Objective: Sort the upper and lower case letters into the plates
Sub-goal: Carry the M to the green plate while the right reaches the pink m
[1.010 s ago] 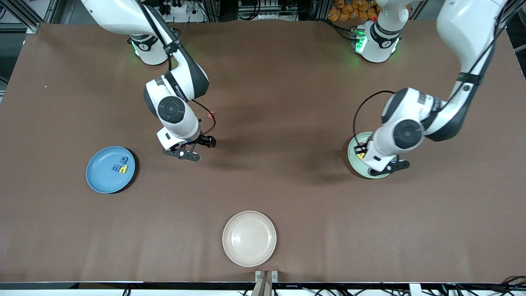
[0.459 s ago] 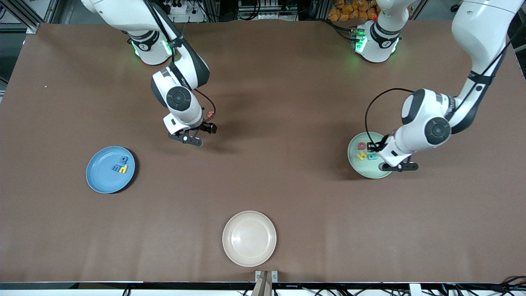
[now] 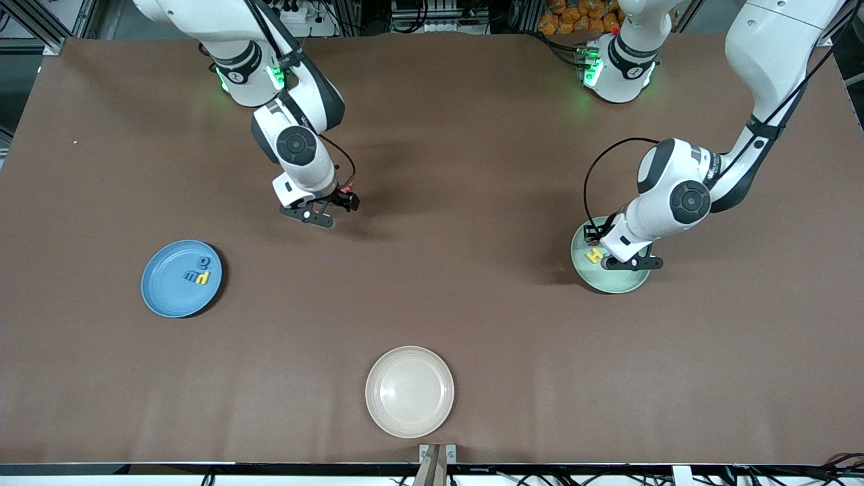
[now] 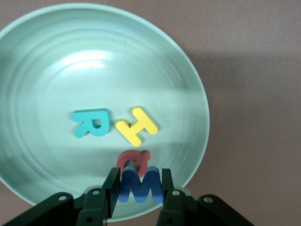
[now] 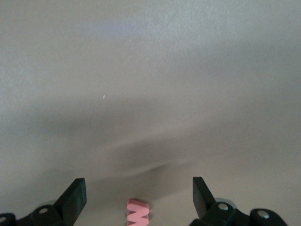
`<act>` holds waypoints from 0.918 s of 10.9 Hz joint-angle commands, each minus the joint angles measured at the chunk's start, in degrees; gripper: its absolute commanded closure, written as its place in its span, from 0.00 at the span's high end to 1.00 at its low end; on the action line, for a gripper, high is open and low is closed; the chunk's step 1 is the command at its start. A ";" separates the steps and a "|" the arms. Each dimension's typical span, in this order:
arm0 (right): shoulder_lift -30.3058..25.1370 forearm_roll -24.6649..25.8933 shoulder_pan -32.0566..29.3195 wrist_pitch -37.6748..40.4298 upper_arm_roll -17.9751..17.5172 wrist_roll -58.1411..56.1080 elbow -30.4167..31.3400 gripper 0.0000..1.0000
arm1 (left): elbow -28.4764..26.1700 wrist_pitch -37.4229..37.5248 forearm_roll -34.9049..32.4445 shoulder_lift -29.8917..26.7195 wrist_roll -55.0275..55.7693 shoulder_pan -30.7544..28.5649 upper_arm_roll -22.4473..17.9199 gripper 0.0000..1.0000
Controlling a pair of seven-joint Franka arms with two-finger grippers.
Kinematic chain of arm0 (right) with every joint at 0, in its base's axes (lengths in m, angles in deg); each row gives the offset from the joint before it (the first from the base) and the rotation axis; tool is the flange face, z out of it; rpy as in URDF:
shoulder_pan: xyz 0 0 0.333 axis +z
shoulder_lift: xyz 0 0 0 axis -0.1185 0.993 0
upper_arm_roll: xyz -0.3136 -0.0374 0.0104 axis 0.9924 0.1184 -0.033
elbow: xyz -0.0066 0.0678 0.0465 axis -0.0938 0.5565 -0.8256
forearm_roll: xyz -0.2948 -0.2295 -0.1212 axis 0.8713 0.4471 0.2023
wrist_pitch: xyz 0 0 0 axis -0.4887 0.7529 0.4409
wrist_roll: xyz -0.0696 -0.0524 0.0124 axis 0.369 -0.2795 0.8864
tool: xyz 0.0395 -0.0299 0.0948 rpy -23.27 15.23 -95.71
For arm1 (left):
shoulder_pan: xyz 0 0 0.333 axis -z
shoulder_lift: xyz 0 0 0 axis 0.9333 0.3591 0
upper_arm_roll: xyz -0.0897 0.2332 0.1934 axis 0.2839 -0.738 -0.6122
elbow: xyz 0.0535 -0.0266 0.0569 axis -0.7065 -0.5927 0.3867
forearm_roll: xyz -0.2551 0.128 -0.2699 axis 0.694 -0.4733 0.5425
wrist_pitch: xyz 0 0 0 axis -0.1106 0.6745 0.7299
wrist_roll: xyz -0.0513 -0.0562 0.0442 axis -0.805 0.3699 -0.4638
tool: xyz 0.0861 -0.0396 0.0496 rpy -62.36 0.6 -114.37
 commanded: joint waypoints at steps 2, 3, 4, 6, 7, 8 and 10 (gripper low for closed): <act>-1.77 -0.52 0.79 -5.90 -0.95 2.94 4.25 1.00 | -3.98 -2.43 1.09 -3.35 -2.06 -1.67 -0.08 0.22; -1.69 -0.52 0.62 -9.50 -1.30 2.94 6.00 1.00 | -3.98 -2.43 1.09 -3.35 -4.86 -2.98 -0.25 0.22; -1.69 -0.52 0.62 -10.14 -1.39 2.94 6.63 1.00 | -3.98 -2.43 1.09 -3.26 -6.98 -4.21 -0.25 0.22; -1.69 -0.52 0.62 -10.24 -1.83 2.94 7.68 1.00 | -3.80 -2.43 1.09 -2.65 -7.53 -4.31 -0.25 0.25; -1.77 -0.52 0.35 -10.67 -2.27 3.03 8.47 1.00 | -3.80 -2.60 1.09 -2.47 -7.53 -4.31 -0.25 0.35; -1.78 -0.52 0.09 -12.59 -2.97 3.82 9.53 1.00 | -3.80 -2.95 1.09 -2.12 -7.35 -4.31 -0.25 0.49; -1.51 -0.52 0.09 -14.80 -3.76 5.58 10.41 1.00 | -3.80 -3.57 1.45 -1.68 -6.47 -4.23 -0.25 1.00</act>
